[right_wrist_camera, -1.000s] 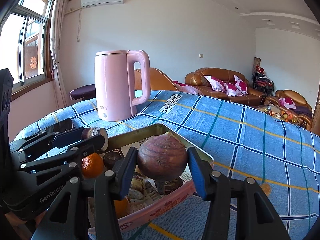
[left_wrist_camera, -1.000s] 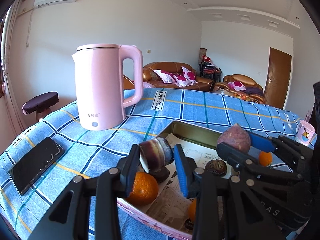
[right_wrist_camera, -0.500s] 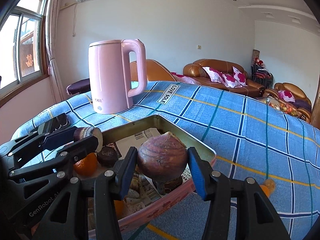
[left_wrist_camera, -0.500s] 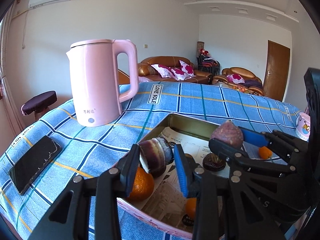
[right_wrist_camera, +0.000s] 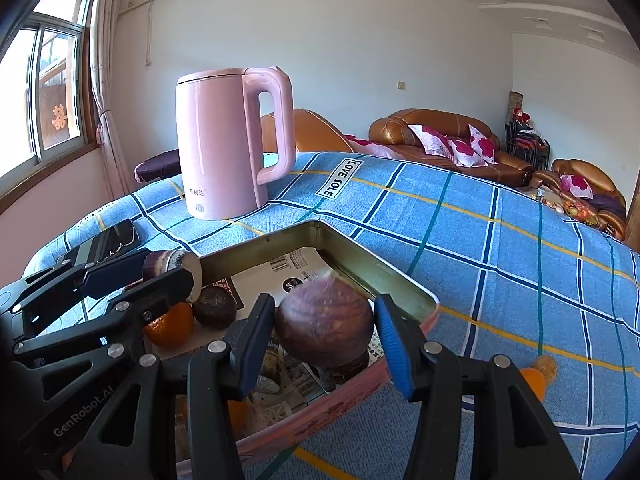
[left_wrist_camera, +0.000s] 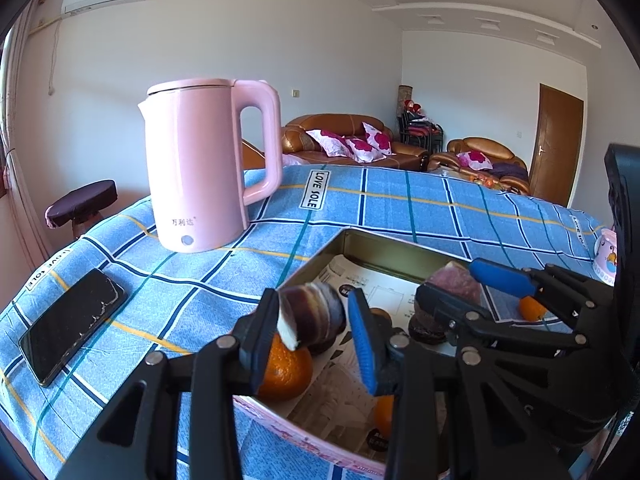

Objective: Organize fruits
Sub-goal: 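Lower the roll into the tin and open the left tool while the right tool releases the onion, then grasp the orange on the cloth with the left tool while the right tool grasps a small round fruit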

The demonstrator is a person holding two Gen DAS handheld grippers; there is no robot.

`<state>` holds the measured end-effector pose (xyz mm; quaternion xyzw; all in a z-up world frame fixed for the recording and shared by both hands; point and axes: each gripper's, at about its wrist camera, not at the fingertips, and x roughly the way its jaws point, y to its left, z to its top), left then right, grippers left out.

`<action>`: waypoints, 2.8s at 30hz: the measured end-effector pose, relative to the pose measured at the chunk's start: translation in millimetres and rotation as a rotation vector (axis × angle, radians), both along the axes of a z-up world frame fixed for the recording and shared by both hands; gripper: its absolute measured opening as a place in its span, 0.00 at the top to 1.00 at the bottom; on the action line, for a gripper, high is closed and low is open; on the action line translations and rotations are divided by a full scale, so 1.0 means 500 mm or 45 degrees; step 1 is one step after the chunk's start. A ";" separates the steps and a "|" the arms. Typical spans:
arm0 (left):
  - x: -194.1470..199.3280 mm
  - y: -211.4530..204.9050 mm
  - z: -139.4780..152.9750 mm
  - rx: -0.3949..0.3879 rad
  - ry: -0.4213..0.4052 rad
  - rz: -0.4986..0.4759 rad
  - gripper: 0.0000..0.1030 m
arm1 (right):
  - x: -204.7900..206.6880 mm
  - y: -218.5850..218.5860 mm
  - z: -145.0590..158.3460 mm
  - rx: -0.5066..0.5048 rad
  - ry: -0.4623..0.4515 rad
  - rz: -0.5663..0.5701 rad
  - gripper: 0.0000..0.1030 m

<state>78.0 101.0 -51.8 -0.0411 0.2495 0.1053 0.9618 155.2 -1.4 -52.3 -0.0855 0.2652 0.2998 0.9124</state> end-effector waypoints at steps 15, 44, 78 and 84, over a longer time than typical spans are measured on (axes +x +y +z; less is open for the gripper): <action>-0.034 -0.013 0.030 0.013 -0.114 0.026 0.08 | -0.023 -0.080 0.019 0.058 -0.083 -0.113 0.35; 0.089 -0.285 0.033 0.140 -0.024 -0.267 0.06 | -0.010 -0.409 0.024 0.127 -0.068 -0.570 0.32; 0.235 -0.314 -0.046 -0.087 0.303 -0.501 0.66 | 0.105 -0.372 -0.007 0.078 0.177 -0.490 0.30; 0.237 -0.290 -0.039 -0.099 0.265 -0.435 0.67 | 0.142 -0.342 -0.030 0.034 0.247 -0.469 0.47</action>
